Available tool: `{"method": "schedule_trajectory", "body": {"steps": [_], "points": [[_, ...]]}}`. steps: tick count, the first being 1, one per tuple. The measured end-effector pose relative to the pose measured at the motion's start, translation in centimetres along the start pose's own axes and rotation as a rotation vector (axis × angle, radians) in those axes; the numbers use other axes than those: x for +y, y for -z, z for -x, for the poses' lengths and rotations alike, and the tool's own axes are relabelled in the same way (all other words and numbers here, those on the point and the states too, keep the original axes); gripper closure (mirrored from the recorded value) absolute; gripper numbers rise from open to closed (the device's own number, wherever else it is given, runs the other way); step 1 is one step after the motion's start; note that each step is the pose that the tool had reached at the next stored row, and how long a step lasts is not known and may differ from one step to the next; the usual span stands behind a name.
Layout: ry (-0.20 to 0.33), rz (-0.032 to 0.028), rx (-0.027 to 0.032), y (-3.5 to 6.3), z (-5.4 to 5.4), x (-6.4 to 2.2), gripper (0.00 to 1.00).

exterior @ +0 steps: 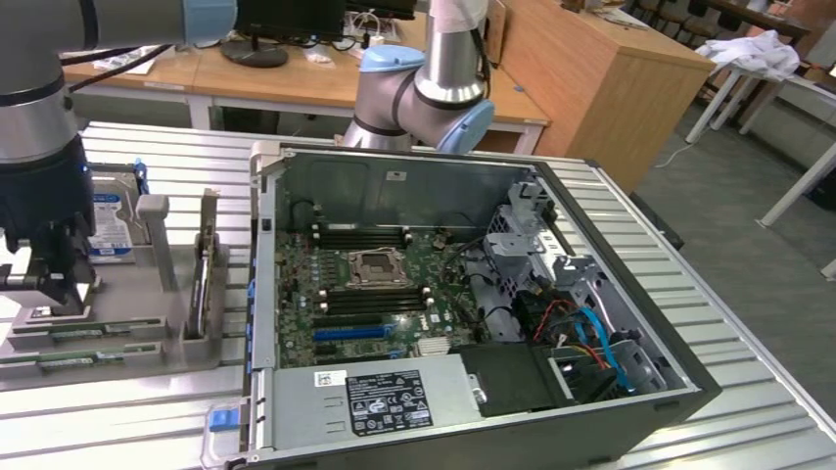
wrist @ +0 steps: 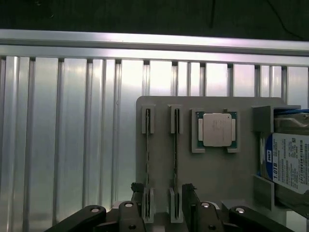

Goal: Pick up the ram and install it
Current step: 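Pick up the ram and move it above insertion slot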

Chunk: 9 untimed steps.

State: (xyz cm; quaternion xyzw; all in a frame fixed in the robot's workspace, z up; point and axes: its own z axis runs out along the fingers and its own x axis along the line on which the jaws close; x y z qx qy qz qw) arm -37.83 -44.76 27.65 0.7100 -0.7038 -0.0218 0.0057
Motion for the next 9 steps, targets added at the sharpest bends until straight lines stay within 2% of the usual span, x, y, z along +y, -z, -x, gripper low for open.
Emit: {"method": "schedule_trajectory", "body": {"steps": [9], "points": [[0.000, 0.0000, -0.0001, -0.17, -0.25, 0.02, 0.56]]}}
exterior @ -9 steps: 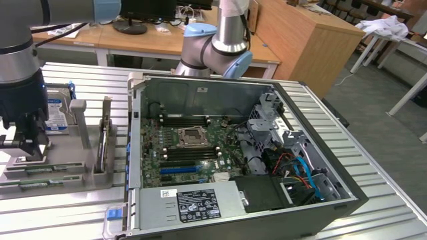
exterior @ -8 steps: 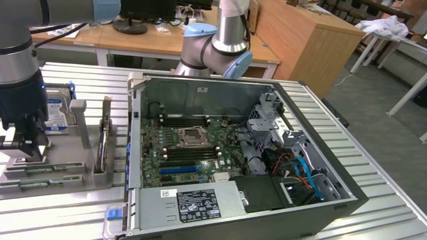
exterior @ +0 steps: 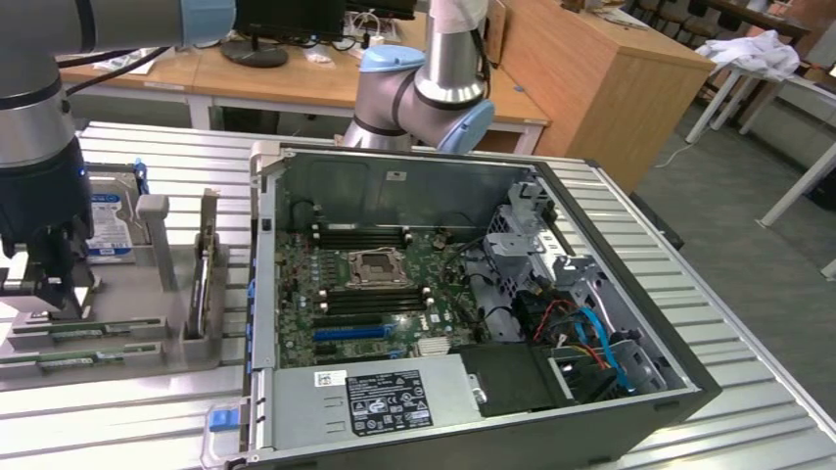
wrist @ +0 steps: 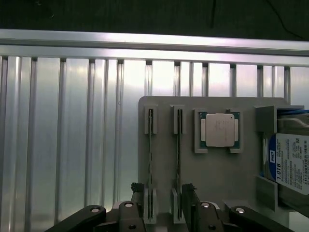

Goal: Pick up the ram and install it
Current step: 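Pick up the ram and move it above insertion slot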

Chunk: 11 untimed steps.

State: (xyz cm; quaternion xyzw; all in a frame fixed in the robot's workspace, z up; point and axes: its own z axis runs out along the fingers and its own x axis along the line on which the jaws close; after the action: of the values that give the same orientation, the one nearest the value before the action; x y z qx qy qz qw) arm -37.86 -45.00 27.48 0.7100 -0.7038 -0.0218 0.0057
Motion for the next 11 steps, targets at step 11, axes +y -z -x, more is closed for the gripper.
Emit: {"method": "schedule_trajectory", "body": {"steps": [11], "points": [[0.000, -0.0001, 0.0001, -1.95, -0.1, -0.07, 0.56]]}}
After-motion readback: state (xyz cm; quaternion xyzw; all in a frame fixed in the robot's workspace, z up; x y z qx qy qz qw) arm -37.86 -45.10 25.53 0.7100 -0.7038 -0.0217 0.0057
